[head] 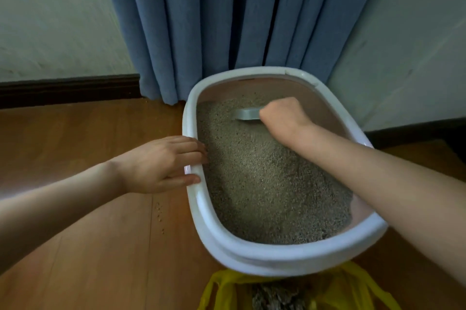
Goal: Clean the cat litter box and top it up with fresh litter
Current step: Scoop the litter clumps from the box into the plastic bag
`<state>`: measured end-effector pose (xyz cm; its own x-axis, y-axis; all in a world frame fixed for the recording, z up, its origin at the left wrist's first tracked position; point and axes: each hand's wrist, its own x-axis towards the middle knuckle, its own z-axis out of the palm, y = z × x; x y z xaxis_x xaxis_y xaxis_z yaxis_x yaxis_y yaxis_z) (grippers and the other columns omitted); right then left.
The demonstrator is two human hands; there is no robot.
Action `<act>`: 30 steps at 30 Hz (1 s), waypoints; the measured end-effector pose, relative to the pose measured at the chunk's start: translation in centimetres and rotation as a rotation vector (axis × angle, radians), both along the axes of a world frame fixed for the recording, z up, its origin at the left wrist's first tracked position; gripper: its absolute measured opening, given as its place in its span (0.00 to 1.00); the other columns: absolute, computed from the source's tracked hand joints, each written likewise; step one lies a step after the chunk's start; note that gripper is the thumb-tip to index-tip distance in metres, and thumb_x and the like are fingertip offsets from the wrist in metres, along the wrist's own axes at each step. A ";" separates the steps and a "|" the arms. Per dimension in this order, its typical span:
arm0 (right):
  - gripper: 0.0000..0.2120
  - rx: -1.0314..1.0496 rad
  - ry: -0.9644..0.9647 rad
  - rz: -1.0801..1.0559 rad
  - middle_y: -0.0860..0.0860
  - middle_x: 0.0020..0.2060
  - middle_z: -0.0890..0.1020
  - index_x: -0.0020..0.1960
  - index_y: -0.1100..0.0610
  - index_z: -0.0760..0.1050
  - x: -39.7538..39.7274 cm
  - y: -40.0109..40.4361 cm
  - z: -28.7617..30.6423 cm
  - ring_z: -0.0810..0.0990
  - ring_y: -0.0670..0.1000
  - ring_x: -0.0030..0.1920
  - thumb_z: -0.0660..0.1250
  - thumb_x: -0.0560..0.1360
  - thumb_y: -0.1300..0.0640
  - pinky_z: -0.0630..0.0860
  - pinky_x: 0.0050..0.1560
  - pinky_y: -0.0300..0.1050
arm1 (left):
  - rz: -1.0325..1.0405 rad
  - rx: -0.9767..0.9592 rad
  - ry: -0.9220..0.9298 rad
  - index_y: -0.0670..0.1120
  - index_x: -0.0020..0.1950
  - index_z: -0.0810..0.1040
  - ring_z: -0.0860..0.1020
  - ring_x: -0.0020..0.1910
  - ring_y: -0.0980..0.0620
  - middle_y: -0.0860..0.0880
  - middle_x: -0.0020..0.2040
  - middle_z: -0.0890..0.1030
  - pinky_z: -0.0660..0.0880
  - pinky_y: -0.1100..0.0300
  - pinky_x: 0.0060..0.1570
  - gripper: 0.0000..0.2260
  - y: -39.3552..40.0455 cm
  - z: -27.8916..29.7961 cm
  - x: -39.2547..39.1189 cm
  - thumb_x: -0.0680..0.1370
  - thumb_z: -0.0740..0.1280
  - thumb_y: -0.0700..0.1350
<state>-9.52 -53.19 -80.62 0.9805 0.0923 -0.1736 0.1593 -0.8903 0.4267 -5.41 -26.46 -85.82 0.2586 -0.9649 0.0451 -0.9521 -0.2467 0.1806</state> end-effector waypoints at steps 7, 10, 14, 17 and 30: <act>0.15 -0.099 0.111 0.142 0.53 0.53 0.82 0.64 0.59 0.73 -5.3 -2.1 -0.8 0.81 0.54 0.51 0.58 0.79 0.65 0.70 0.37 0.45 | 0.034 -0.024 0.005 0.45 0.62 0.79 0.74 0.65 0.50 0.48 0.60 0.79 0.66 0.60 0.67 0.22 0.0 -0.4 -0.7 0.82 0.54 0.58; 0.21 -0.107 0.198 0.211 0.52 0.55 0.80 0.72 0.58 0.64 -9.9 -4.1 0.3 0.80 0.52 0.51 0.56 0.80 0.64 0.68 0.38 0.43 | 0.013 -0.053 -0.004 0.45 0.58 0.80 0.76 0.61 0.49 0.48 0.57 0.80 0.68 0.59 0.64 0.22 -0.4 -0.2 -0.7 0.83 0.53 0.57; 0.23 -0.161 0.374 0.209 0.49 0.53 0.78 0.72 0.53 0.63 -14.2 -6.0 2.8 0.79 0.51 0.51 0.56 0.79 0.65 0.70 0.41 0.44 | -0.047 -0.077 0.004 0.46 0.53 0.81 0.78 0.53 0.49 0.49 0.51 0.80 0.71 0.56 0.58 0.20 -1.0 0.0 -1.3 0.83 0.53 0.56; 0.19 -0.161 0.256 0.143 0.47 0.53 0.79 0.71 0.50 0.65 -13.9 -6.8 4.6 0.80 0.50 0.51 0.56 0.81 0.59 0.73 0.41 0.44 | -0.088 -0.076 0.019 0.47 0.52 0.81 0.78 0.51 0.49 0.50 0.50 0.80 0.72 0.56 0.55 0.20 -1.4 -0.3 -1.9 0.83 0.53 0.56; 0.08 -0.071 0.079 -0.026 0.55 0.40 0.79 0.51 0.63 0.78 -4.1 -4.1 -0.4 0.76 0.54 0.37 0.60 0.78 0.66 0.73 0.37 0.45 | -0.104 -0.117 0.021 0.47 0.48 0.80 0.78 0.46 0.50 0.52 0.44 0.80 0.72 0.55 0.53 0.19 -1.6 -0.6 -2.1 0.83 0.54 0.55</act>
<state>-13.64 -57.29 -81.05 0.9654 0.0517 -0.2557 0.1721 -0.8627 0.4756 -7.55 -28.10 -86.46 0.1596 -0.9751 0.1542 -0.9672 -0.1232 0.2222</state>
